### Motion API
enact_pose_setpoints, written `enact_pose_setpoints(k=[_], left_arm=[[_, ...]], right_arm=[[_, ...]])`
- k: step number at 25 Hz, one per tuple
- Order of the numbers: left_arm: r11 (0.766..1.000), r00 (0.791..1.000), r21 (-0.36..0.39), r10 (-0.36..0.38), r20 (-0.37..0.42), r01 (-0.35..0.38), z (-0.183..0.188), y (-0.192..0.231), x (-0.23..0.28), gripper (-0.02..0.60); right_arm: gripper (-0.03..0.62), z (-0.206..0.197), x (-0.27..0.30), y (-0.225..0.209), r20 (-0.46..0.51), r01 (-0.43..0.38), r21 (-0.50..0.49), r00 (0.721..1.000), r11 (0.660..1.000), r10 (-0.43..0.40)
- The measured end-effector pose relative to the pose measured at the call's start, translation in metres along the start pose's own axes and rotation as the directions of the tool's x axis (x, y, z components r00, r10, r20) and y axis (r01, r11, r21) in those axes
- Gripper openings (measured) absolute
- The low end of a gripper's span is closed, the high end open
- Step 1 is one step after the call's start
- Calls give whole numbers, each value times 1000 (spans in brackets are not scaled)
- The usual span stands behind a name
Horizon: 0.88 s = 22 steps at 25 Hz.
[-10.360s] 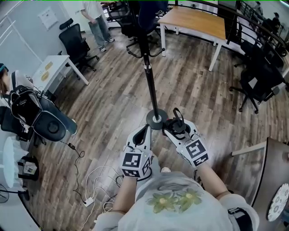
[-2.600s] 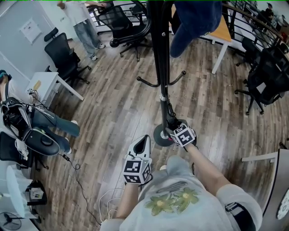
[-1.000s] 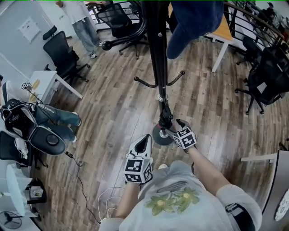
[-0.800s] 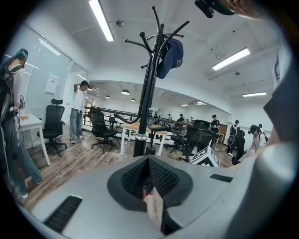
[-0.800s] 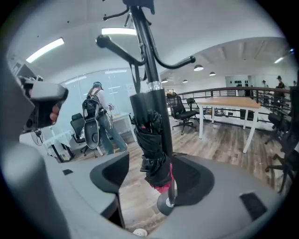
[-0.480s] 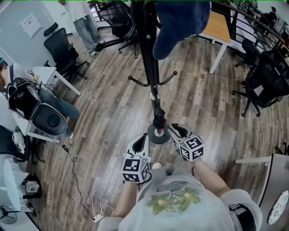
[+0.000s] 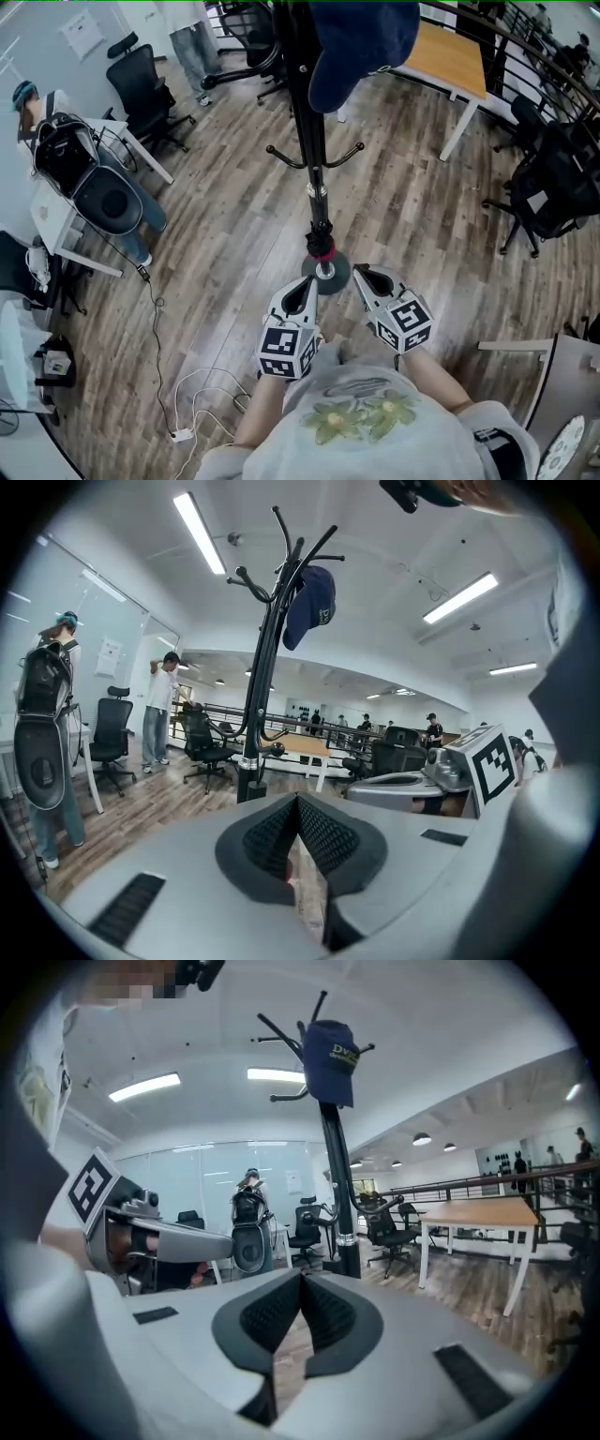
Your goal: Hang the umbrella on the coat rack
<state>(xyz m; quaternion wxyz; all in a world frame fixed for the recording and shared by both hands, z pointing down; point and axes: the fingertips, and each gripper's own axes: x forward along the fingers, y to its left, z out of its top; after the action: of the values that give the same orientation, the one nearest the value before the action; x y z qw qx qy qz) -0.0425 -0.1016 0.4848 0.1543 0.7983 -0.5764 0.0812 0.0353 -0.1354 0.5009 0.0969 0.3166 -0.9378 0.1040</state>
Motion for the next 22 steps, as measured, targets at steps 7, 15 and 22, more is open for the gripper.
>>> enact_pose_setpoints(k=[7, 15, 22], left_arm=[[1000, 1000, 10, -18, 5, 18, 5, -24, -12, 2], [999, 1000, 21, -30, 11, 30, 6, -41, -18, 2], [999, 999, 14, -35, 17, 35, 3, -48, -18, 2]], right_arm=[[3, 23, -18, 18, 26, -4, -54, 1000, 999, 5], [3, 27, -37, 27, 45, -9, -51, 999, 999, 11], [3, 21, -46, 25, 28, -6, -49, 1000, 999, 7]])
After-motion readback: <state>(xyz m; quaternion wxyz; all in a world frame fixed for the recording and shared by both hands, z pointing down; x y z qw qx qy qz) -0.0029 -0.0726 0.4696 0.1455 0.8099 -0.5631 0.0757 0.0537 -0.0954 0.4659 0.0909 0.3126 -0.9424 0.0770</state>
